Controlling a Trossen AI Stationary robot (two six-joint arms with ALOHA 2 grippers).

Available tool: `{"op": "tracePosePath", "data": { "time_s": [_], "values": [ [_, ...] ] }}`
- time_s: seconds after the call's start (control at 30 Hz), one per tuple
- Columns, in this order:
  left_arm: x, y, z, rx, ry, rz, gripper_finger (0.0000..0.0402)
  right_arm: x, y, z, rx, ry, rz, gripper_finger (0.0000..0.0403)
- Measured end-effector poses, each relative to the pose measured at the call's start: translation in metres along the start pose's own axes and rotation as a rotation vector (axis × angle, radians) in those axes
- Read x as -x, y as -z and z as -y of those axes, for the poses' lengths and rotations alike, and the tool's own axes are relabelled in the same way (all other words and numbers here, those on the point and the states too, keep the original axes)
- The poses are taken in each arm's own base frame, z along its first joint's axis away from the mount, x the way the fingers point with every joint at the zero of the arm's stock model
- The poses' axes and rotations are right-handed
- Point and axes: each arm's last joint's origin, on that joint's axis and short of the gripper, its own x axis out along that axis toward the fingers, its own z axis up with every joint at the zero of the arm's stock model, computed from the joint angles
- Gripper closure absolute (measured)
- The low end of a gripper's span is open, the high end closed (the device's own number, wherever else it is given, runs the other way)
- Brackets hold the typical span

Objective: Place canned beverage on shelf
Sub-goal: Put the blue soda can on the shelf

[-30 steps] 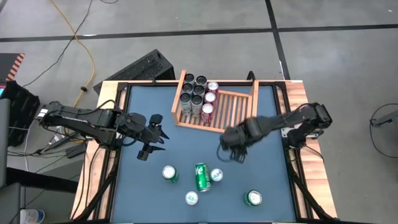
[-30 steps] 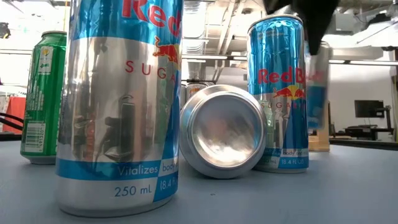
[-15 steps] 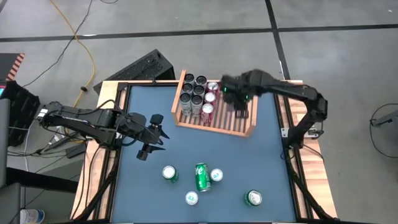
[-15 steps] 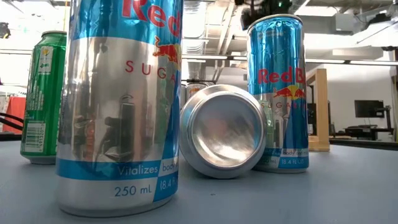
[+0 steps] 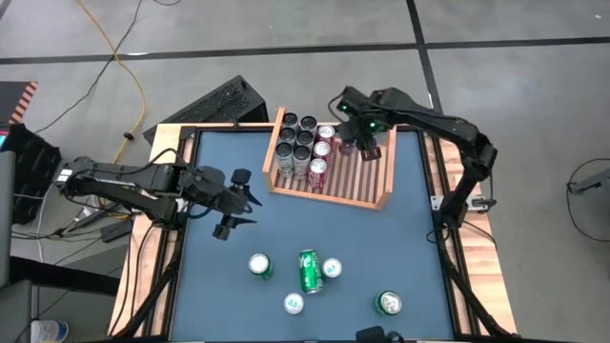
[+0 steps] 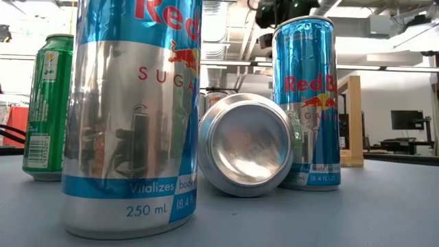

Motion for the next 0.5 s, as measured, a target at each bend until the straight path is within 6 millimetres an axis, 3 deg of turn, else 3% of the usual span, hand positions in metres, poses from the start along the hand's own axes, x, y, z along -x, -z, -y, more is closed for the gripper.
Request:
{"op": "tracePosePath", "data": {
  "time_s": [0.2, 0.5],
  "values": [
    [0.000, 0.001, -0.010, 0.035, -0.015, 0.016, 0.0190, -0.039, -0.008, 0.002, 0.125, -0.049, -0.150, 0.0188],
    [0.002, 0.006, -0.028, 0.065, -0.027, 0.023, 0.0190, -0.048, -0.011, 0.010, 0.256, -0.024, -0.132, 0.0188]
  ]
}}
